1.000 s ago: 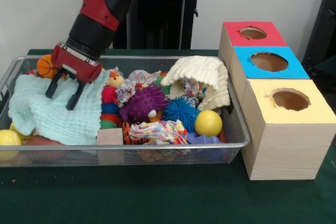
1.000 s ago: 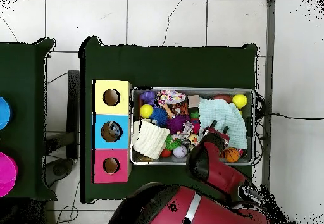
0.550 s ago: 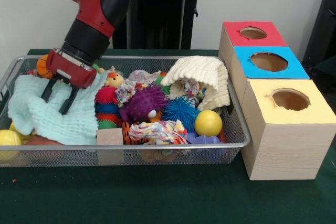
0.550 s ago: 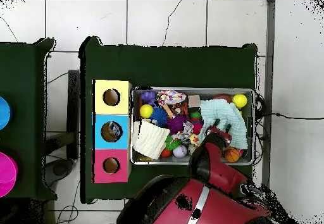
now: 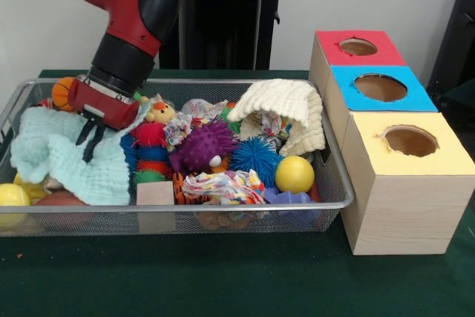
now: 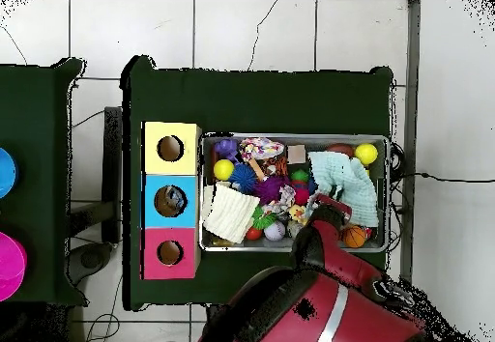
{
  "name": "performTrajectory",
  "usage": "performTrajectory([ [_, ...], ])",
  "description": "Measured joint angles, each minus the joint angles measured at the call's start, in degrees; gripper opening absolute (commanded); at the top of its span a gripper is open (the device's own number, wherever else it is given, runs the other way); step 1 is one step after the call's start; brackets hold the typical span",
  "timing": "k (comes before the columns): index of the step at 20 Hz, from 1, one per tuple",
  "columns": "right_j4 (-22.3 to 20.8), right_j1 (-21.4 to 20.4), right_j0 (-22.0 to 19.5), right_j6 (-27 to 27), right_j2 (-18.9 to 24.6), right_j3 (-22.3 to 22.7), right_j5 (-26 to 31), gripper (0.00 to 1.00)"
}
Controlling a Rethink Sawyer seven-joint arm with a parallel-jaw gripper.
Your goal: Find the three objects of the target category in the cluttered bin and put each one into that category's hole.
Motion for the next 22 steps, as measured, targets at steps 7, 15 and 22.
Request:
performTrajectory([
  [7, -2.14, -5.31, 0.48, 0.00, 2.17, 3.69, 0.07, 0.00],
  [15, -5.15, -16.81, 6.50, 0.00, 2.85, 11.17, 0.08, 0.00],
  [22, -8.04, -19.84, 2.96, 0.00, 10.16, 13.61, 4.43, 0.00],
])
